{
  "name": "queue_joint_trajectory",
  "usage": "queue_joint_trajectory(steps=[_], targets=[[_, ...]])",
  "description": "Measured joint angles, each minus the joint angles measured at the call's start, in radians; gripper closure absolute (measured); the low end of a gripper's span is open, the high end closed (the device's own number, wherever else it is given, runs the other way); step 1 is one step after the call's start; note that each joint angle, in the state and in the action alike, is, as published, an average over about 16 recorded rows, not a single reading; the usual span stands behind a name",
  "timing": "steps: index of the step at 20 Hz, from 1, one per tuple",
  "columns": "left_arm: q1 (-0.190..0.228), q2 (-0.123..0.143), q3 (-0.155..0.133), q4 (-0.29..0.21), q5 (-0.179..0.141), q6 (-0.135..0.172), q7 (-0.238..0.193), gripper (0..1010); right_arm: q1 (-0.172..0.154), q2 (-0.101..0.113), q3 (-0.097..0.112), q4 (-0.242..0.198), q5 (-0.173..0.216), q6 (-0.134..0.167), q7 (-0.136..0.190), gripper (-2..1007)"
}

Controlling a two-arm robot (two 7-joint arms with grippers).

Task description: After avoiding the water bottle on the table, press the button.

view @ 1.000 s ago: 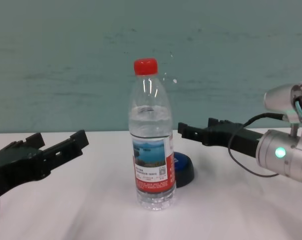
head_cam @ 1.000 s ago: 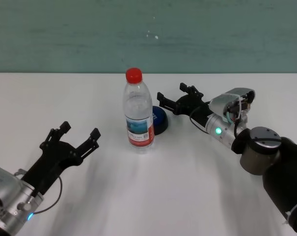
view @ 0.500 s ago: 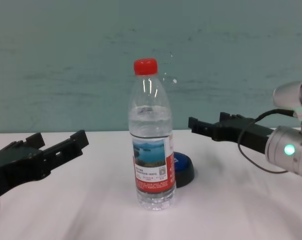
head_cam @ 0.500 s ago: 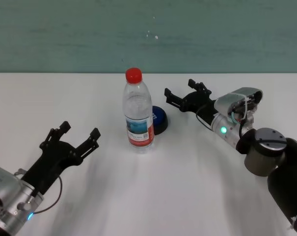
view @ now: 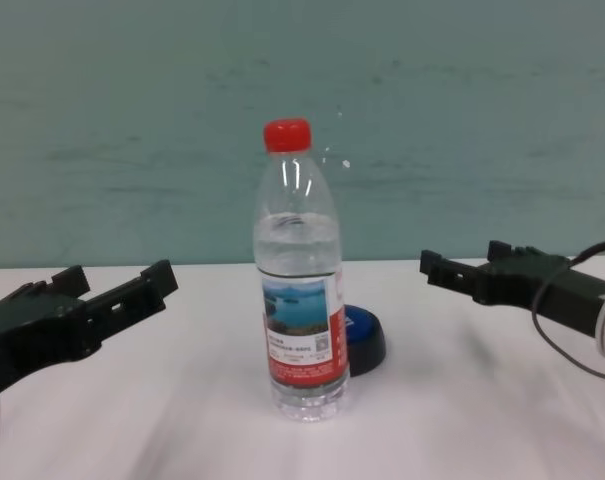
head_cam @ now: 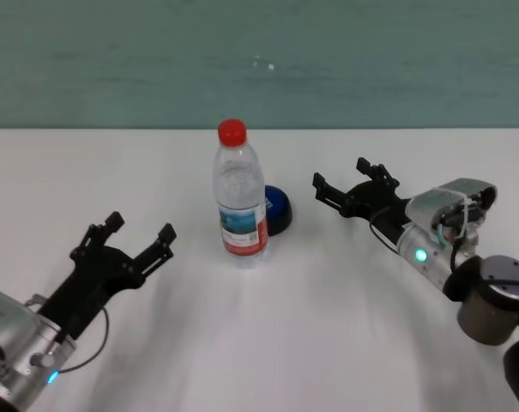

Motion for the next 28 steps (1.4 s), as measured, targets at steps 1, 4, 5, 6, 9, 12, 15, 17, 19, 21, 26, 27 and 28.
queue_joint_trajectory(steps=[1,4,5,6,9,12,15,17,19,21,26,27,28], targets=[[0.0,0.0,0.0,0.0,0.0,0.0,0.0,0,-0.015,0.006,0.003,-0.021,0.002,0.005,-0.004,1],[0.0,0.0,0.0,0.0,0.0,0.0,0.0,0,-0.047,0.017,0.01,-0.066,0.006,0.013,-0.013,1],[0.0,0.0,0.0,0.0,0.0,0.0,0.0,0,-0.054,0.02,0.011,-0.075,0.007,0.014,-0.015,1],[0.0,0.0,0.0,0.0,0.0,0.0,0.0,0,-0.061,0.022,0.013,-0.085,0.008,0.015,-0.017,1],[0.0,0.0,0.0,0.0,0.0,0.0,0.0,0,-0.083,0.027,0.016,-0.113,0.01,0.017,-0.023,1],[0.0,0.0,0.0,0.0,0.0,0.0,0.0,0,-0.105,0.032,0.019,-0.142,0.013,0.02,-0.029,1],[0.0,0.0,0.0,0.0,0.0,0.0,0.0,0,-0.125,0.035,0.022,-0.168,0.015,0.022,-0.035,1],[0.0,0.0,0.0,0.0,0.0,0.0,0.0,0,-0.139,0.036,0.023,-0.183,0.017,0.023,-0.039,1],[0.0,0.0,0.0,0.0,0.0,0.0,0.0,0,-0.152,0.037,0.024,-0.196,0.017,0.024,-0.044,1],[0.0,0.0,0.0,0.0,0.0,0.0,0.0,0,-0.165,0.036,0.025,-0.209,0.017,0.025,-0.05,1],[0.0,0.0,0.0,0.0,0.0,0.0,0.0,0,-0.187,0.034,0.026,-0.23,0.014,0.024,-0.063,1],[0.0,0.0,0.0,0.0,0.0,0.0,0.0,0,-0.19,0.033,0.026,-0.232,0.013,0.023,-0.065,1],[0.0,0.0,0.0,0.0,0.0,0.0,0.0,0,-0.192,0.033,0.026,-0.234,0.012,0.023,-0.067,1]])
